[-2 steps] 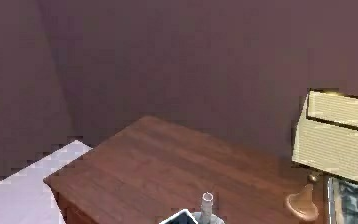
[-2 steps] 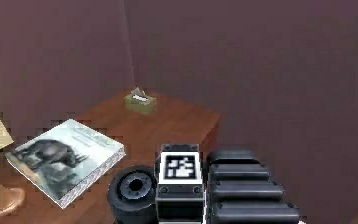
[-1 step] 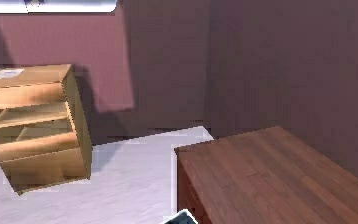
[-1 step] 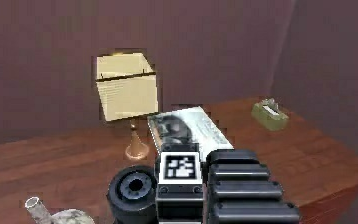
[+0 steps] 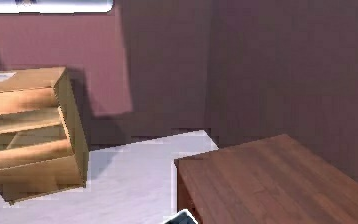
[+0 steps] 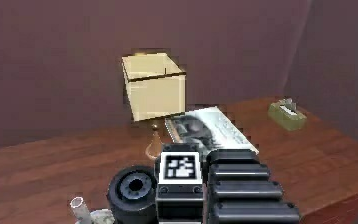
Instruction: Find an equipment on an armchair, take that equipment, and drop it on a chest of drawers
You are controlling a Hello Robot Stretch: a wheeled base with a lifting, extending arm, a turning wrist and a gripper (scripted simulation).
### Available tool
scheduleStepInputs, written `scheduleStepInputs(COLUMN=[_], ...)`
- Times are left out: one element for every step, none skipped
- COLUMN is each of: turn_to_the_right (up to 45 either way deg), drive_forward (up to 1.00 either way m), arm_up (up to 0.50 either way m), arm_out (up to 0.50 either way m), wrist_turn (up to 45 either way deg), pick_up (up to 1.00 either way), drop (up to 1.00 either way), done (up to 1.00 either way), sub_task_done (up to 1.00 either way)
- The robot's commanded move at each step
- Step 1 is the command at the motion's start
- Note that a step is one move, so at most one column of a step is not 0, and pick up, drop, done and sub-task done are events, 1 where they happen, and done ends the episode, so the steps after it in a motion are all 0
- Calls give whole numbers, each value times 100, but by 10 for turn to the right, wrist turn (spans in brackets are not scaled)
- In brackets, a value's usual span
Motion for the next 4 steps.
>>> scheduleStepInputs(turn_to_the_right=[450, 450, 450, 240], drive_forward=[0, 0, 0, 0], arm_up=[0, 0, 0, 0], arm_out=[0, 0, 0, 0], wrist_turn=[0, 0, 0, 0], pick_up=[0, 0, 0, 0], drop=[0, 0, 0, 0], done=[0, 0, 0, 0], sub_task_done=[0, 0, 0, 0])
